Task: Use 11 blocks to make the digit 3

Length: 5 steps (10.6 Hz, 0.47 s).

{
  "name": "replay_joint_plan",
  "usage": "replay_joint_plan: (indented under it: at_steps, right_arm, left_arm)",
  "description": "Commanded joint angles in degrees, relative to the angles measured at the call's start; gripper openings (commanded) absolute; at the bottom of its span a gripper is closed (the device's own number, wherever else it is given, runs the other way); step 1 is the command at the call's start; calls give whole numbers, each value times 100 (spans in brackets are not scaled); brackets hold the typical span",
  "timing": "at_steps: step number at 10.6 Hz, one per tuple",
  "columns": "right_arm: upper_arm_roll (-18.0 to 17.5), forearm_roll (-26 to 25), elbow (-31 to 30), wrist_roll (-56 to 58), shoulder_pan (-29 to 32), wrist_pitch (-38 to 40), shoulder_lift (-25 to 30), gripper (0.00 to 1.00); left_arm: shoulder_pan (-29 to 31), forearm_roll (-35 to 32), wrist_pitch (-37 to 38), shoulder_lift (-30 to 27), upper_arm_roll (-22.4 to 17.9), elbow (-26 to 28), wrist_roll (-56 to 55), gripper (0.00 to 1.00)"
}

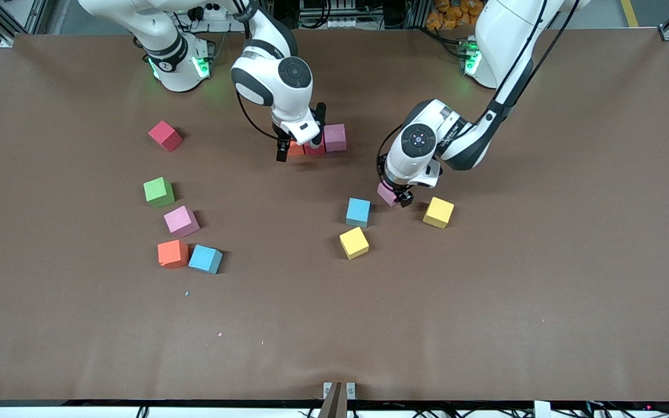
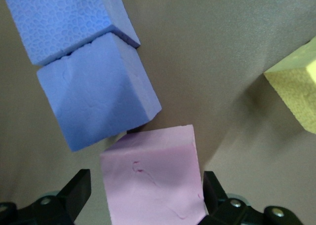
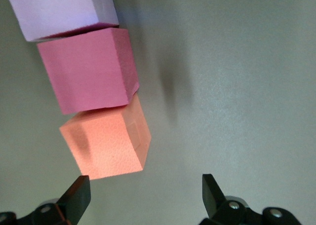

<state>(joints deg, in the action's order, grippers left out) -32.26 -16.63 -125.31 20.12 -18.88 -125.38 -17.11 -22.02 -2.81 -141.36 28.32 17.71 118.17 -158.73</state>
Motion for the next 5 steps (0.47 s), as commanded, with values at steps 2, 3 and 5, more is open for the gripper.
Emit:
replay_joint_plan:
  at_steps: [2,3,5]
  right_arm:
    - [-52,204,252,255,156,469,147,100]
    - [-35,334,288,430,314,557,225,100]
    - [219,529,349,467,778,916,427,100]
  left_arm:
    - [-162,-299,-14,16,5,-22,-835,89]
    - [-128,-604,-14,7,22,-31,-730,39]
    - [-127,-757,21,16,39,-40,-29,0]
